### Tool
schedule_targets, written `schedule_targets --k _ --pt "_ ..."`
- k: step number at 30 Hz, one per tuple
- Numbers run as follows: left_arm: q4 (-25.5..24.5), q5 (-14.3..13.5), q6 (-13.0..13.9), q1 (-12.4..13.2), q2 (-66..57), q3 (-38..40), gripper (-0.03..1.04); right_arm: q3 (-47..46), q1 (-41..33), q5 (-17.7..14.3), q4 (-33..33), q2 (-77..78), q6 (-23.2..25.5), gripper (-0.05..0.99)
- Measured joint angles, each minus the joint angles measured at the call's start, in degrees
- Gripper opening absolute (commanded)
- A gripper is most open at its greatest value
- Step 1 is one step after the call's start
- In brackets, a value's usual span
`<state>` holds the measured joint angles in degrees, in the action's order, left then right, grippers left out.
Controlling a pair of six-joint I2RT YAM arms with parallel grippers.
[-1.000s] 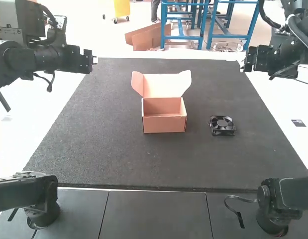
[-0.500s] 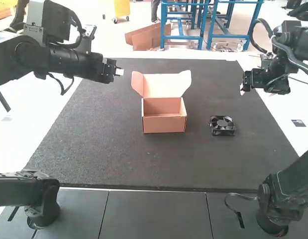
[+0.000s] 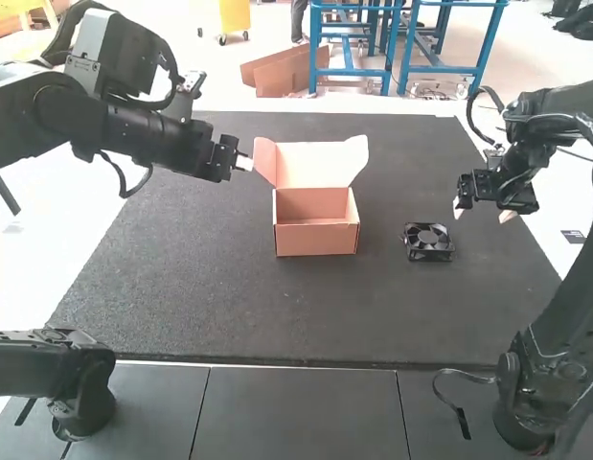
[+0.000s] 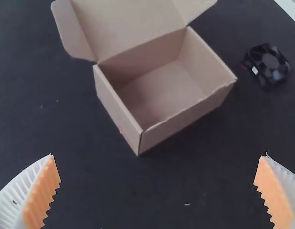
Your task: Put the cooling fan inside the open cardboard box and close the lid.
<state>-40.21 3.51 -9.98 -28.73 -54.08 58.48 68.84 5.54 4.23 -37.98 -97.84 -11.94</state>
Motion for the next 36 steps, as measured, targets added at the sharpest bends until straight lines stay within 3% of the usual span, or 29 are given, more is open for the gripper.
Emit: schedule_targets --k 11,36 --pt "1.05 0.22 -0.07 -4.68 -1.09 0.0 0.97 0.04 0.0 0.33 2.03 -8.63 -0.13 0.9" --pt "0.5 0.44 -0.39 -4.72 -2.23 0.0 0.97 3.1 -0.02 0.48 4.35 -14.43 -0.11 0.9"
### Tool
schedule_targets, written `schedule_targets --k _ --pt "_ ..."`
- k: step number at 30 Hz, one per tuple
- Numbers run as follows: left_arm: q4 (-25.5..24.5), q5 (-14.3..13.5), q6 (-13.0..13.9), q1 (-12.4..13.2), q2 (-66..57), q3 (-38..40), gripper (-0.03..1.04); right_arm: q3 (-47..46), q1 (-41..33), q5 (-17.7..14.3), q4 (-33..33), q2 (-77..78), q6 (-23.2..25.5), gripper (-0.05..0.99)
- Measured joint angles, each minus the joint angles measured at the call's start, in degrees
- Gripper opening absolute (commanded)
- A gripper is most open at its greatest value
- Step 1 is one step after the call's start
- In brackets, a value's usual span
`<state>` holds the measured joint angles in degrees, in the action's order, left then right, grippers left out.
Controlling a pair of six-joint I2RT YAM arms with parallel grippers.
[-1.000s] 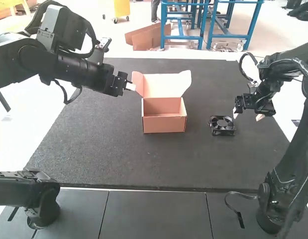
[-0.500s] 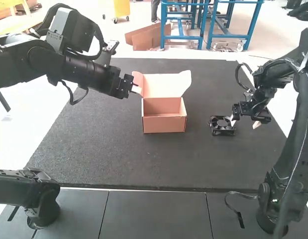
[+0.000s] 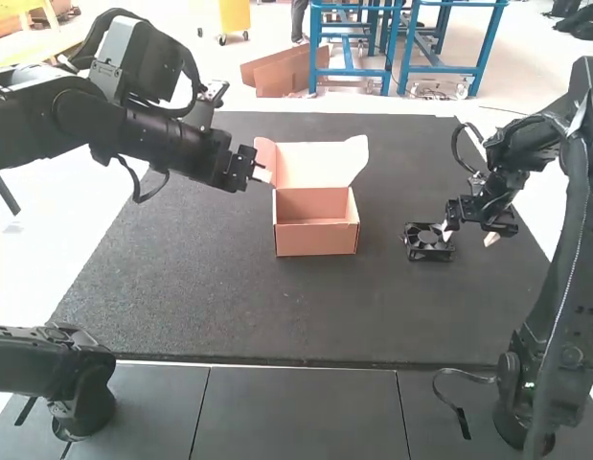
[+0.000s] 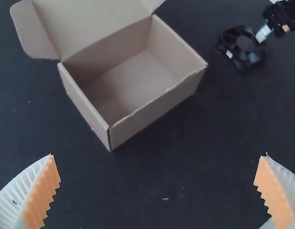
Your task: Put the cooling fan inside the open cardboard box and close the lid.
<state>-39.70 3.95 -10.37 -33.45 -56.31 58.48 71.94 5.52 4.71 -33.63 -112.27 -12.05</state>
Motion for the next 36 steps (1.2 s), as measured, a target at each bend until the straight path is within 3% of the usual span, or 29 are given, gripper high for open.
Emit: schedule_targets --k 5,7,12,16,22,28,36 --pt "-0.42 0.0 0.0 0.0 0.0 0.0 0.97 0.15 0.0 0.0 0.76 -1.73 0.02 0.89" --pt "-0.42 0.0 0.0 0.0 0.0 0.0 0.97 0.63 0.02 0.07 0.81 -2.1 0.02 0.84" --pt "-0.42 0.0 0.0 0.0 0.02 0.0 0.97 1.36 0.0 1.49 0.74 -3.39 0.07 0.56" --pt "-0.39 0.0 0.0 0.02 0.0 0.0 0.97 1.46 -0.13 2.99 0.55 -3.45 0.02 0.43" --pt "-0.37 0.0 0.0 0.02 0.02 0.0 0.97 1.46 -1.01 5.22 0.35 -3.56 0.04 0.11" --pt "-0.39 0.0 0.02 0.04 0.02 0.0 0.97 1.46 -2.69 4.79 0.42 -3.56 0.09 -0.01" --pt "-0.35 -0.02 0.0 0.11 0.0 0.0 0.97 1.49 -3.48 3.87 0.35 -2.84 3.91 -0.01"
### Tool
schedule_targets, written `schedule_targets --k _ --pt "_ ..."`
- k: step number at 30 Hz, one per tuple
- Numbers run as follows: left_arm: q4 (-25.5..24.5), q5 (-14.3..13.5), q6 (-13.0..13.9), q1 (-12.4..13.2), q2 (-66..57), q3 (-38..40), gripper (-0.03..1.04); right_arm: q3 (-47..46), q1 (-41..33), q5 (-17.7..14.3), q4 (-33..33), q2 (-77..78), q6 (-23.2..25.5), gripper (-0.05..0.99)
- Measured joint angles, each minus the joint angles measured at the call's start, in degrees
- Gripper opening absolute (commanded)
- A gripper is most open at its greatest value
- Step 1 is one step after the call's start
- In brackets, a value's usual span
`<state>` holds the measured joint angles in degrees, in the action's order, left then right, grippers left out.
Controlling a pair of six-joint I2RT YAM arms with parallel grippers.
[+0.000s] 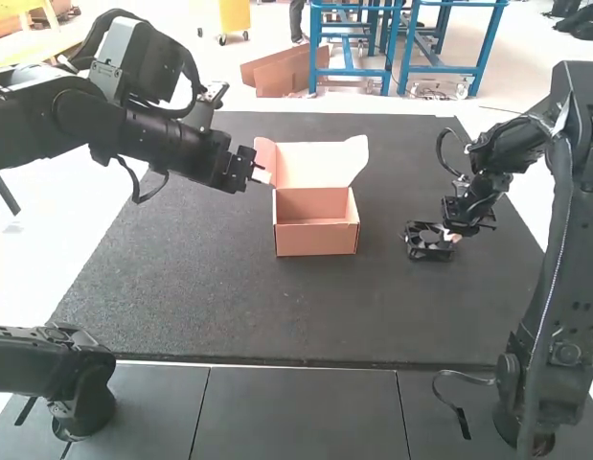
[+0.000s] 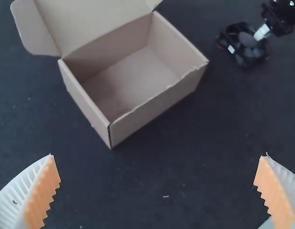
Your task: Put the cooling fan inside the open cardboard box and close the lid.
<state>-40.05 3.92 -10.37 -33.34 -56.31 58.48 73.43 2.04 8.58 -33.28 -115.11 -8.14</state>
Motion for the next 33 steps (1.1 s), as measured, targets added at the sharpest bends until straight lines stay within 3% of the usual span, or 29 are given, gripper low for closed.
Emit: schedule_targets --k 4,15,22,33 --pt "0.61 -0.28 0.0 1.01 0.02 0.0 0.97 0.02 -0.55 0.11 -1.09 3.19 3.13 -0.01" --pt "1.27 -1.03 0.0 4.76 0.02 -0.02 0.97 3.98 -6.49 0.72 -11.91 26.8 11.21 -0.01" --pt "1.88 -1.11 0.0 6.91 0.02 -1.01 0.97 7.28 -14.97 1.33 -18.82 31.56 19.58 -0.01" --pt "1.84 -1.11 0.02 7.45 0.02 -1.4 0.97 9.73 -31.3 1.36 -19.12 28.46 27.56 -0.01"
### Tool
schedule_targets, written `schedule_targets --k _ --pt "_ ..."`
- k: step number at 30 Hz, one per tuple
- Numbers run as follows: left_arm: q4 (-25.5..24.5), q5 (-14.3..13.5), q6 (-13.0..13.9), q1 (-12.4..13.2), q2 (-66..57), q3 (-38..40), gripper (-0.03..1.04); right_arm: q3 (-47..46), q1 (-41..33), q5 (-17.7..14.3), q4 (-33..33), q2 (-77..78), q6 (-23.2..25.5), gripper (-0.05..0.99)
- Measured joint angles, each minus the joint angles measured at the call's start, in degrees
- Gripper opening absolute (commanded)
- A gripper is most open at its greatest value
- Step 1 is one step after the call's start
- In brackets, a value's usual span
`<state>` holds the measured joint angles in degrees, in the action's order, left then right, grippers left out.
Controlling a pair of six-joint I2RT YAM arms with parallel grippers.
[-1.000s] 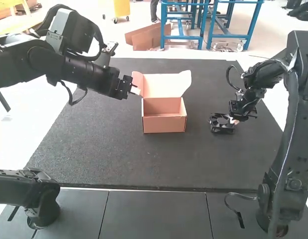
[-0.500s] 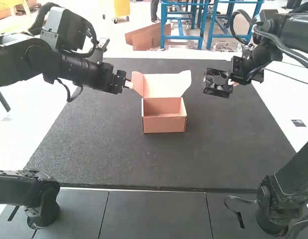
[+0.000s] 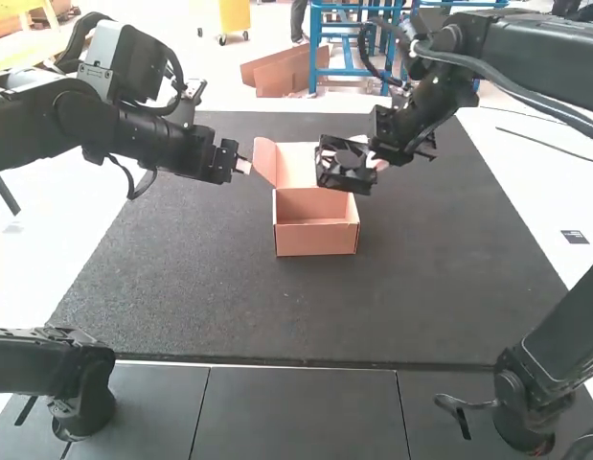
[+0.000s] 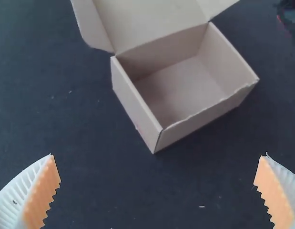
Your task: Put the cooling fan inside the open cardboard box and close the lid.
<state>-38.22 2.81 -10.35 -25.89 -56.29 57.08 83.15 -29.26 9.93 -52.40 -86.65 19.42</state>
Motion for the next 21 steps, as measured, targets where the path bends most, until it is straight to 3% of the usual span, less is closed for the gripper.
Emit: schedule_targets --k 12,21 --pt "-1.01 0.0 0.0 0.0 0.0 0.0 0.97 0.35 -3.63 -1.88 5.95 -9.73 1.49 -0.01" --pt "-1.46 0.0 0.0 0.02 0.66 0.0 0.97 5.18 -2.14 -3.96 10.62 -19.56 -2.05 -0.01"
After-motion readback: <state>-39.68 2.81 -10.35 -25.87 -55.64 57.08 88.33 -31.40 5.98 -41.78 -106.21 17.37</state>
